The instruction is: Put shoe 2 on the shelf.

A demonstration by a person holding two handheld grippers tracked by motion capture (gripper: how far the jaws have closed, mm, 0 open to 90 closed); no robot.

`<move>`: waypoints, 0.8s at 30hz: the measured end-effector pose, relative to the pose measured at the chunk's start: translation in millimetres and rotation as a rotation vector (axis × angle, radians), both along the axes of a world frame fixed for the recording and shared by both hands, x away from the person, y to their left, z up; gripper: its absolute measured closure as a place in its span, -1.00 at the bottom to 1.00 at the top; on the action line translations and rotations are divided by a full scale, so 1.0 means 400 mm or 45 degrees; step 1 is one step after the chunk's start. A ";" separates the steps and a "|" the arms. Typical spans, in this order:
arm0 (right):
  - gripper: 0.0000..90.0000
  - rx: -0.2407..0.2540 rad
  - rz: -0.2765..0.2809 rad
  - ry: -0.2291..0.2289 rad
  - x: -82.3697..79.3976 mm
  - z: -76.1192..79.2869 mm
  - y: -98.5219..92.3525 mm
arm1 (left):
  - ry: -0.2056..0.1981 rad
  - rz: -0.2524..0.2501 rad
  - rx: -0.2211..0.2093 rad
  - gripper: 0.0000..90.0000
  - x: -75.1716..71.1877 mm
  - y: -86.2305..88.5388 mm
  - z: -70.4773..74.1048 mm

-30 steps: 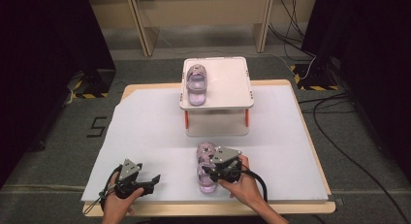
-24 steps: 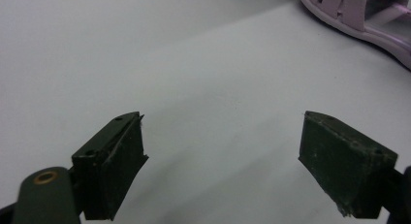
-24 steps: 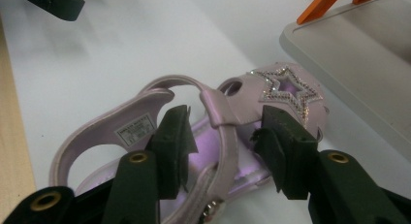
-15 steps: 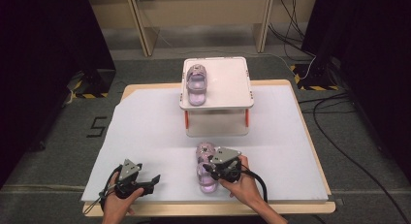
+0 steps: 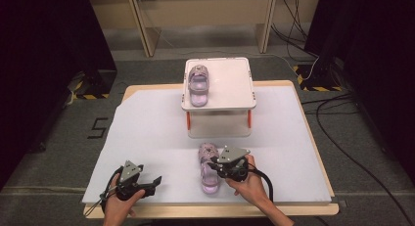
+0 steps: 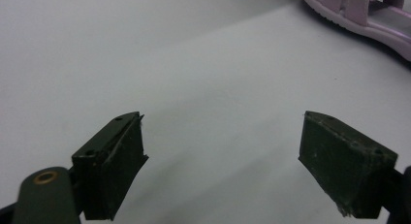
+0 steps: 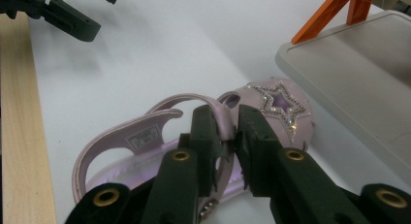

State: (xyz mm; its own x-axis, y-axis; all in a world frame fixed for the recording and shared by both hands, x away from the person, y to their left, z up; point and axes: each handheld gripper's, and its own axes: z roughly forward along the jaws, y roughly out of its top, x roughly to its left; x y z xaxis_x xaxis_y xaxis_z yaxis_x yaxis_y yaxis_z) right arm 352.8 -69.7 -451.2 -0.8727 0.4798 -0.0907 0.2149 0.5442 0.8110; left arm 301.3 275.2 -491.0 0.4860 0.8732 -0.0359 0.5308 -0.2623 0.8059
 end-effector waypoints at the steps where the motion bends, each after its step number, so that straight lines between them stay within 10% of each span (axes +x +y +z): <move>1: 0.76 0.000 -0.004 0.000 0.000 0.003 -0.004 | 0.000 0.000 0.001 -0.65 0.000 0.000 0.000; 24: 0.85 0.167 0.042 -0.019 -0.019 0.102 -0.050 | -0.001 0.003 -0.003 -0.65 -0.001 0.001 0.000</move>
